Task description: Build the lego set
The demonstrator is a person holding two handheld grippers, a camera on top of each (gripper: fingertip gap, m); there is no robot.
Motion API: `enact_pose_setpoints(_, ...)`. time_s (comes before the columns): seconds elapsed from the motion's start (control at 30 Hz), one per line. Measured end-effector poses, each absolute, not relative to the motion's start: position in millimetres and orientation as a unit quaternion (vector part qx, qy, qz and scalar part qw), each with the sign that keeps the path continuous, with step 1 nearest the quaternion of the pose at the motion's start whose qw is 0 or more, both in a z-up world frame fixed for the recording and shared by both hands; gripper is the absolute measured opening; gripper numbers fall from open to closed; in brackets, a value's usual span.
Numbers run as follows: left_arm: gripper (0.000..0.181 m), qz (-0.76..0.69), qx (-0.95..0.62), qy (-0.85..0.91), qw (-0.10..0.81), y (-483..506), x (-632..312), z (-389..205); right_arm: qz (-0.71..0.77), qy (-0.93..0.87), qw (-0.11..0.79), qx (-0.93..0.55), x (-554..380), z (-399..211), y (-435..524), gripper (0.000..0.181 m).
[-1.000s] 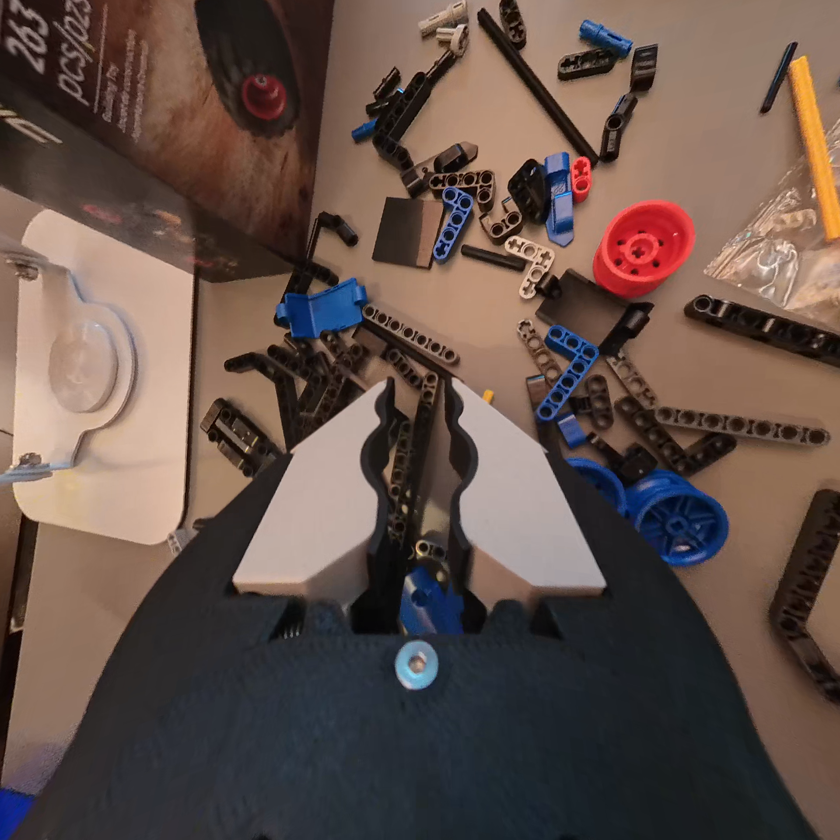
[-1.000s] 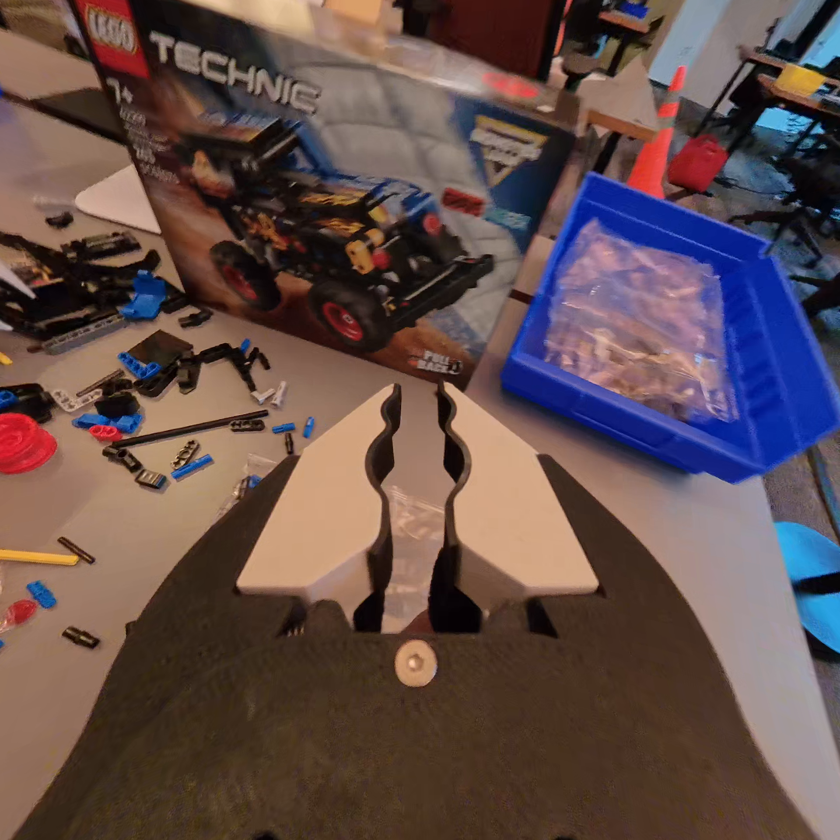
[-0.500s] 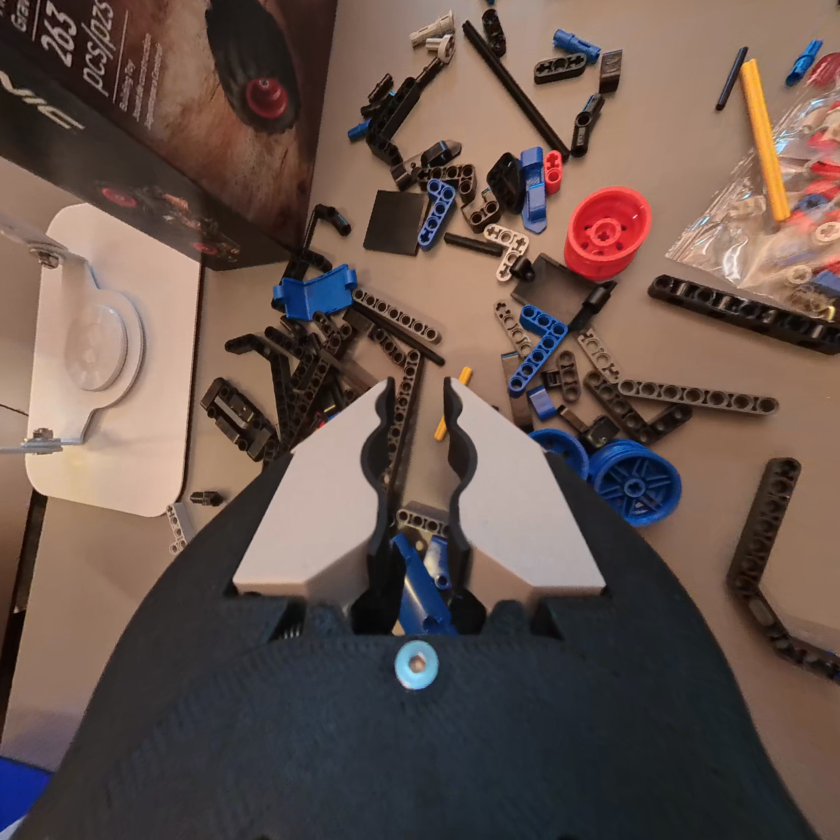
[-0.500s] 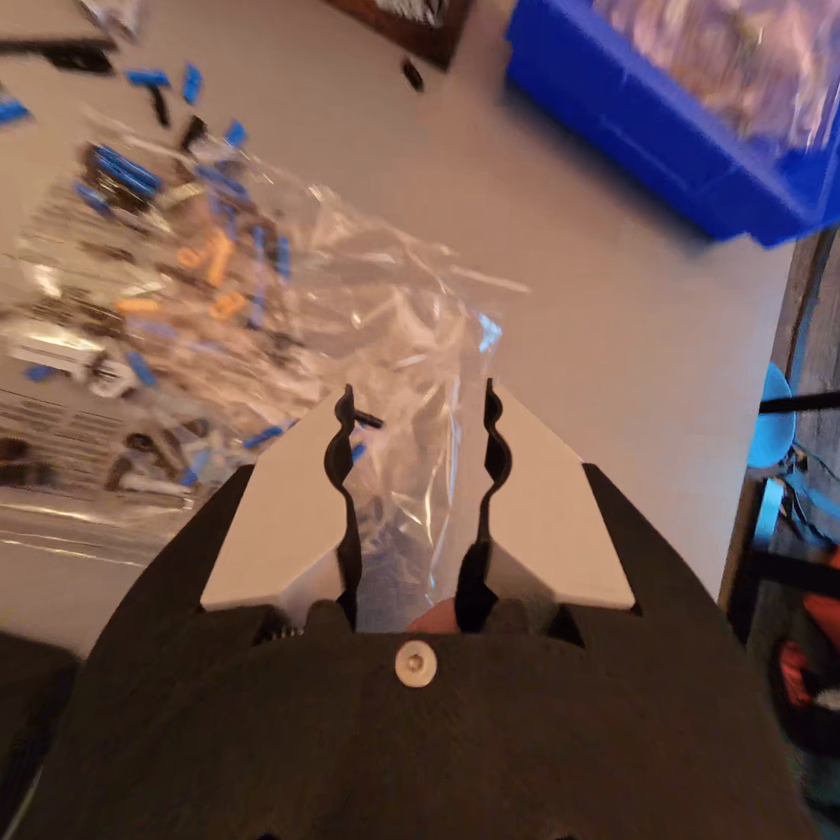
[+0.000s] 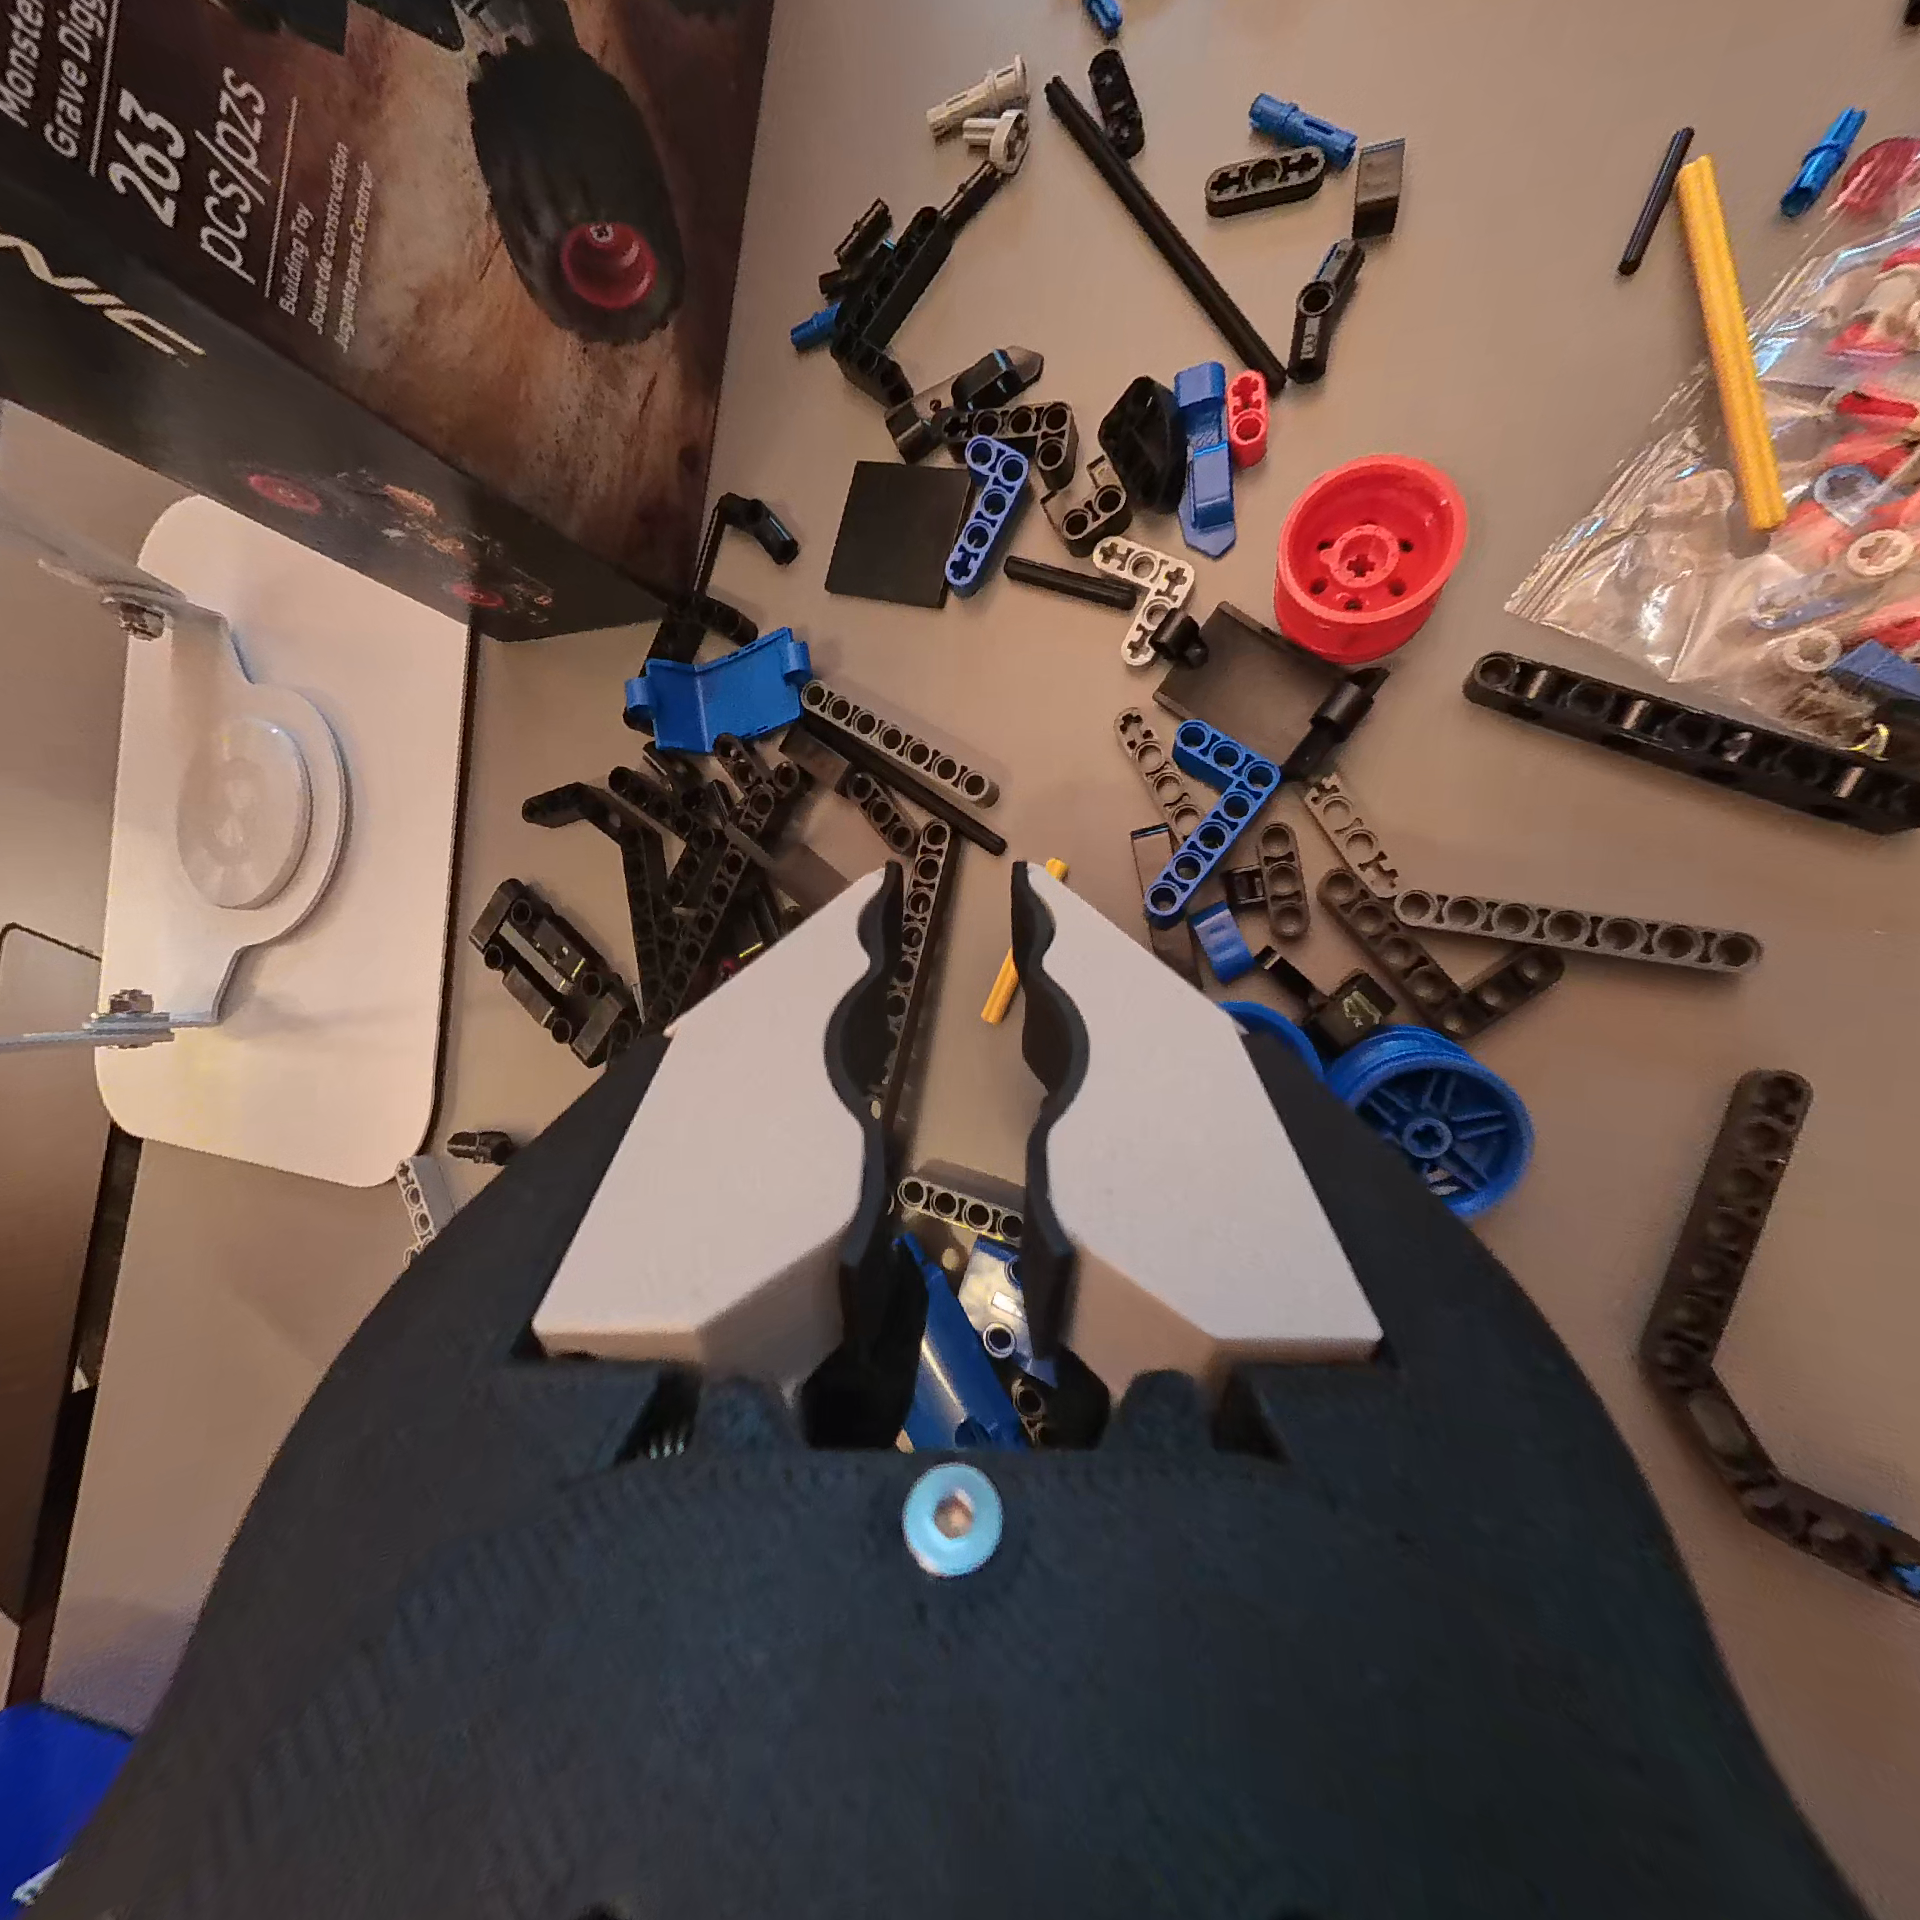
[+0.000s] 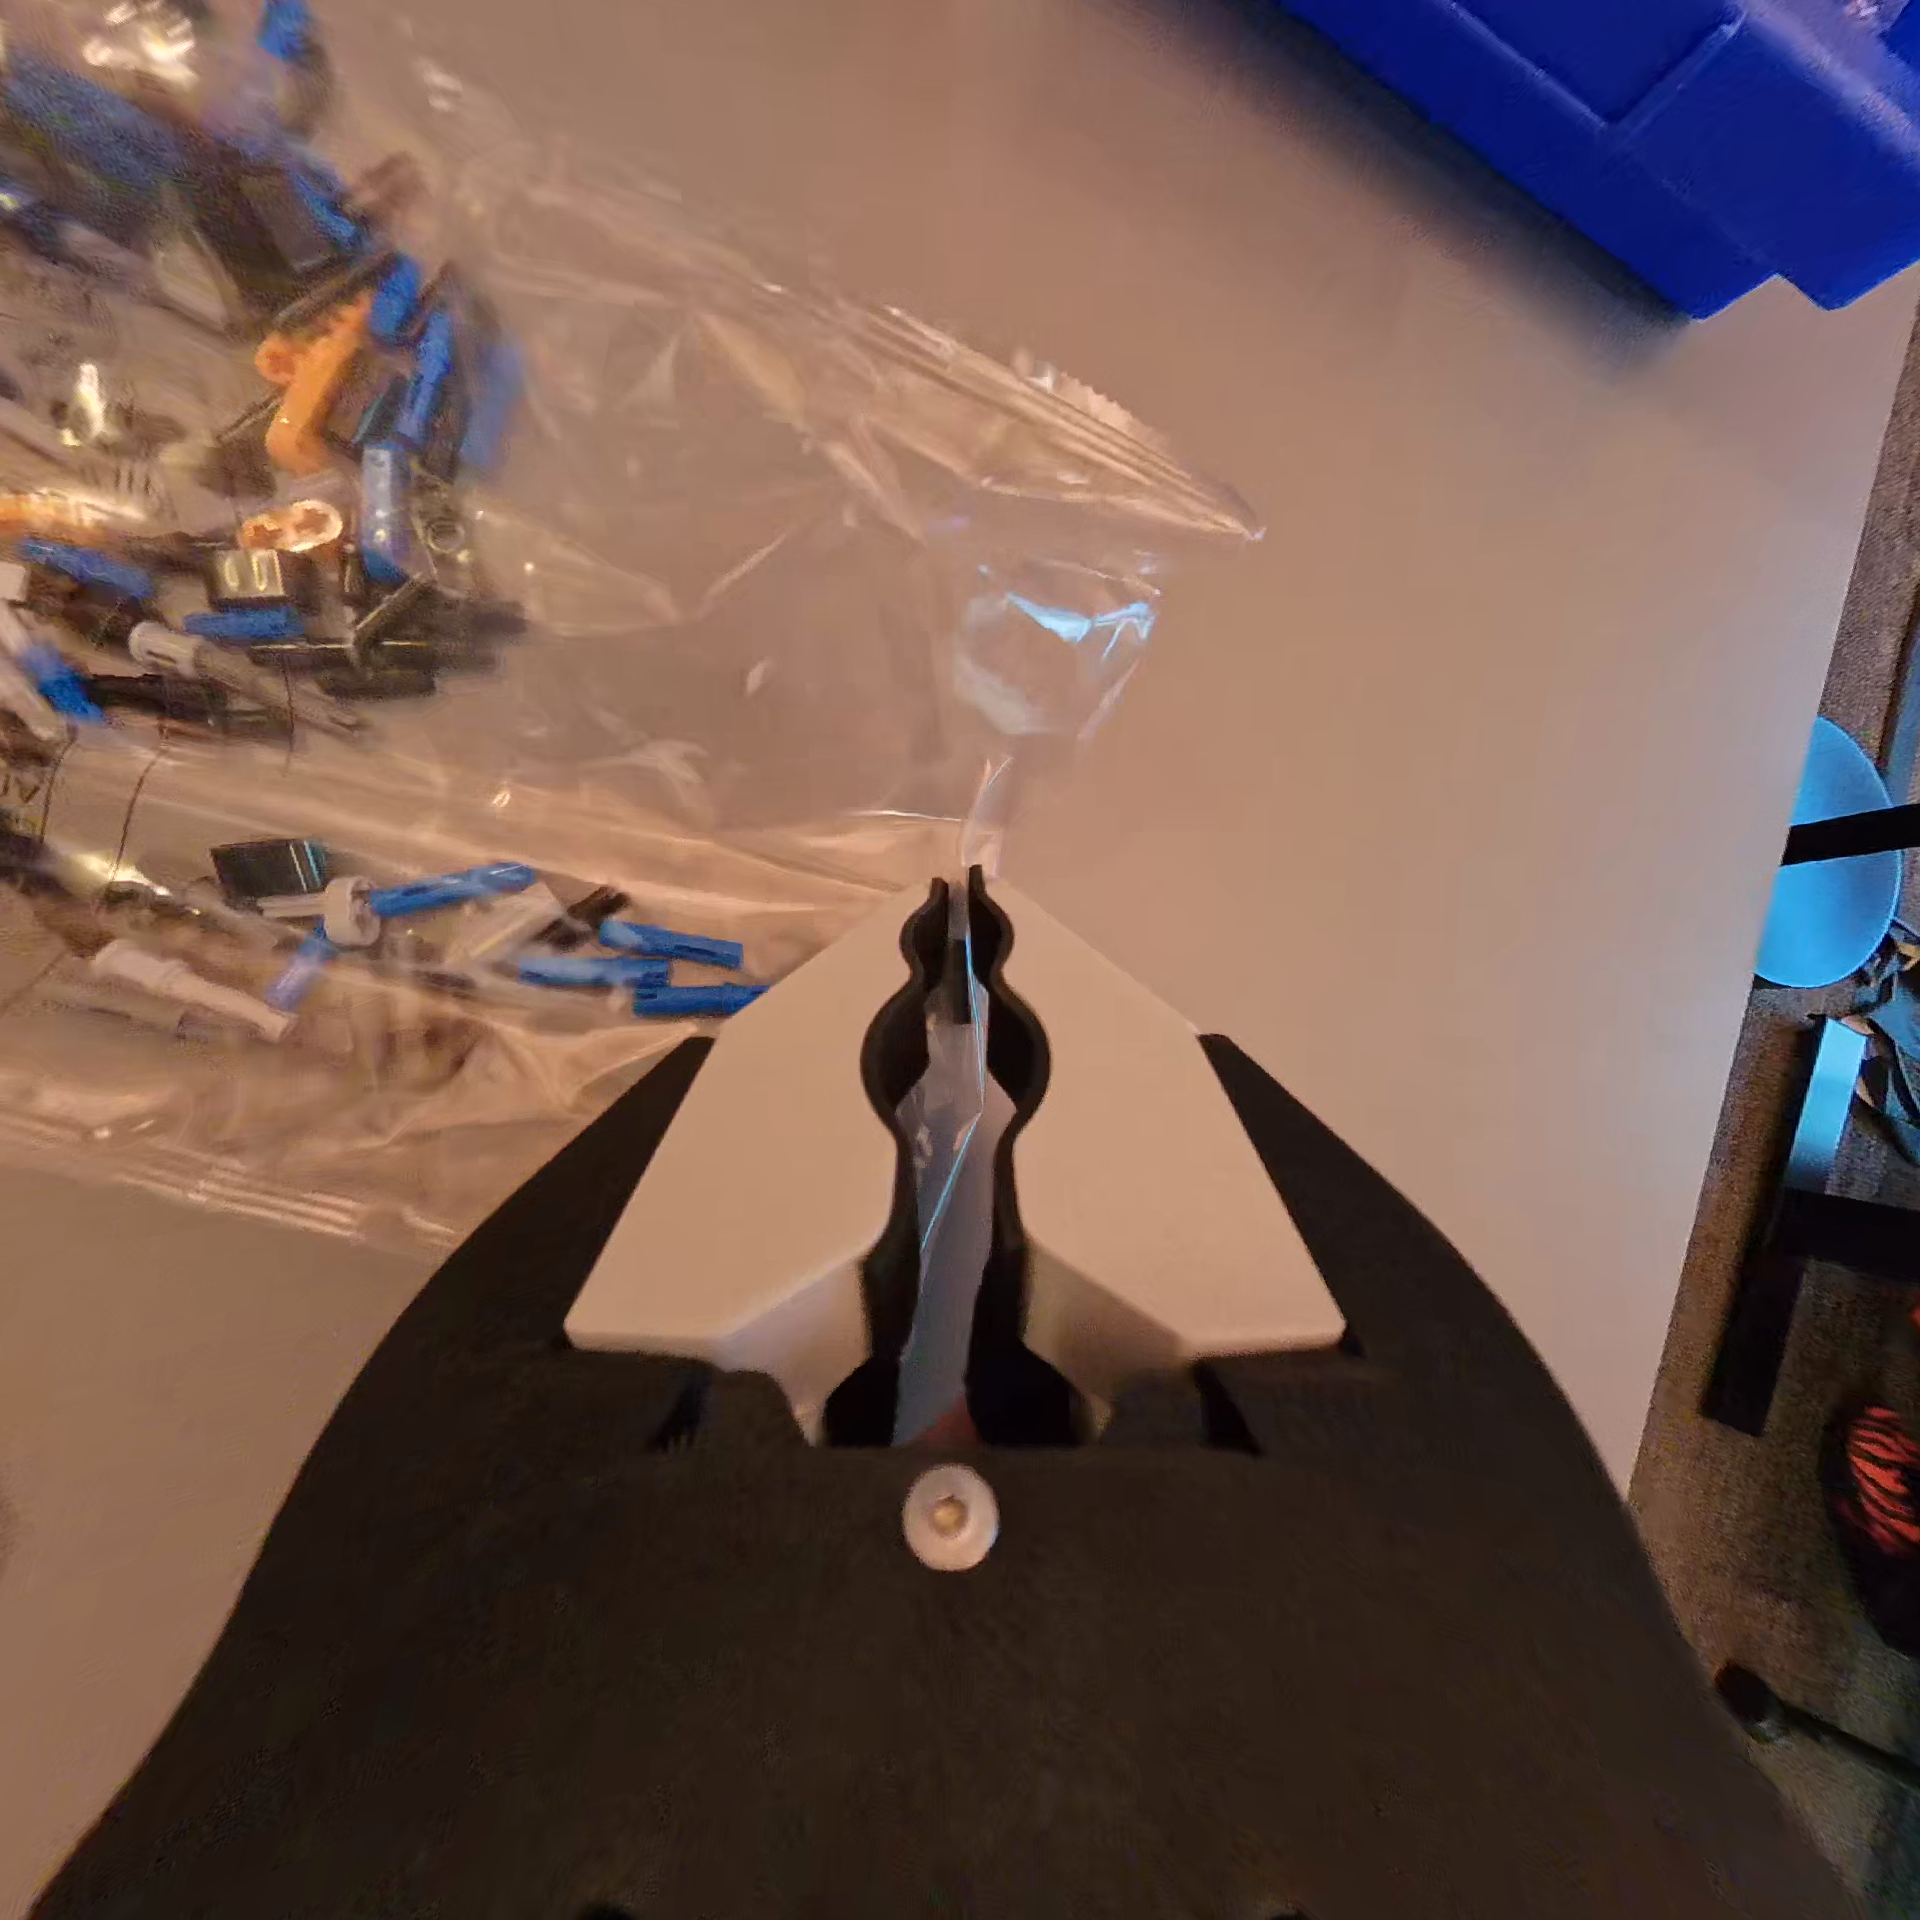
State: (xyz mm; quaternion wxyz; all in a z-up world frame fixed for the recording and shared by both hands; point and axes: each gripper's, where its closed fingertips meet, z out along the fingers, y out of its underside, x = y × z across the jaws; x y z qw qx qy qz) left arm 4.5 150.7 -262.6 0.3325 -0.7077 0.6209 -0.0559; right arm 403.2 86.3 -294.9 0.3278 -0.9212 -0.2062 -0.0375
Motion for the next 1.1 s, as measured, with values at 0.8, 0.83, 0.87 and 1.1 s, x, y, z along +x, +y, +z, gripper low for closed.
enact_pose_setpoints(0.8, 0.018, -0.052, -0.71, 0.603, 0.359, 150.0, -16.6, -257.0, -0.039, -0.304, 0.39, -0.868, 362.7, -208.8, 123.9, 0.0)
enact_pose_setpoints(0.83, 0.017, -0.053, -0.711, 0.602, 0.36, 149.7, -17.6, -257.1, -0.041, -0.311, 0.388, -0.867, 360.0, -205.7, 126.5, 0.0)
enact_pose_setpoints(0.87, 0.017, -0.055, -0.711, 0.6, 0.361, 149.4, -18.6, -257.2, -0.043, -0.319, 0.385, -0.865, 357.0, -203.0, 129.2, 0.0)
enact_pose_setpoints(1.1, 0.017, -0.062, -0.713, 0.596, 0.365, 150.3, -21.8, -259.2, -0.05, -0.359, 0.379, -0.851, 341.9, -181.0, 150.8, 0.0)
